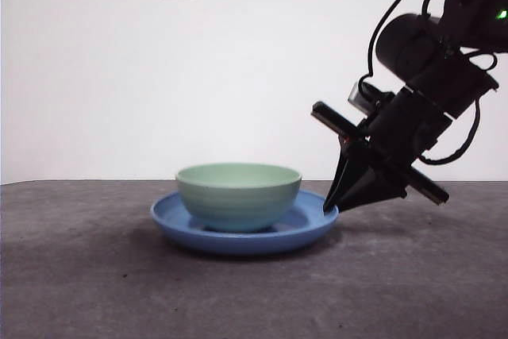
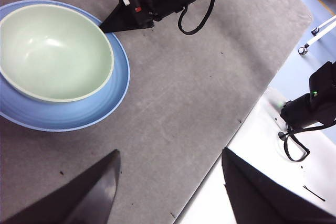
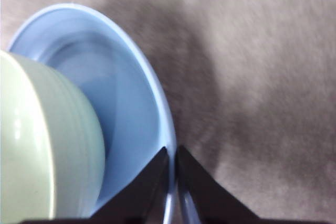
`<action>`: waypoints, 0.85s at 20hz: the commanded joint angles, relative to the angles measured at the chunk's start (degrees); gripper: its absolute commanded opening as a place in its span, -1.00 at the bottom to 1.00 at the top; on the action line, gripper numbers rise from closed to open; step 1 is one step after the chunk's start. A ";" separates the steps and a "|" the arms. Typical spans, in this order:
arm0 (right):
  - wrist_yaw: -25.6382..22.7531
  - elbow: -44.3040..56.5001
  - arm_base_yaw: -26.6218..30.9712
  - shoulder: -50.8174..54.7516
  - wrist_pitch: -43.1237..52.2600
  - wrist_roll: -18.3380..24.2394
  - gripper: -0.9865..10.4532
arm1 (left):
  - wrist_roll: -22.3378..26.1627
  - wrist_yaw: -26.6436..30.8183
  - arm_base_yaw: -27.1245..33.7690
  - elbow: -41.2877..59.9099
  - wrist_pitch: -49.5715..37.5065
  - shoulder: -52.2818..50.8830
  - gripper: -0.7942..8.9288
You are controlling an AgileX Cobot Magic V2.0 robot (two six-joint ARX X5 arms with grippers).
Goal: Place the green bowl on the blue plate
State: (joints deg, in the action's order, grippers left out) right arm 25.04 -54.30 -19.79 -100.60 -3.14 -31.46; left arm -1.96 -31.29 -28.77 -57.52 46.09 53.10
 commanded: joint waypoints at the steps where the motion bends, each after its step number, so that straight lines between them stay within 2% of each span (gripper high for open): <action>1: 0.33 -0.90 -0.39 -1.73 1.42 -1.14 -0.81 | 1.11 -0.15 -0.35 -0.37 -0.20 0.44 -0.20; 6: 0.37 -0.90 -0.39 -1.70 1.40 -1.11 -0.79 | 1.11 -0.15 -0.35 -0.37 0.00 0.44 -0.20; 9: 0.39 -0.90 -0.39 -1.62 1.38 -1.14 -0.59 | 1.14 -0.15 -0.35 -0.37 1.03 0.44 -0.20; 17: -0.11 -0.90 0.13 4.66 -2.89 0.13 -0.48 | 1.33 -0.13 -0.33 -0.37 1.03 0.44 -0.20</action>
State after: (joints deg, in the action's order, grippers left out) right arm 25.04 -54.30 -19.55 -95.83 -6.39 -31.83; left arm -1.76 -31.29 -28.77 -57.52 47.59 53.10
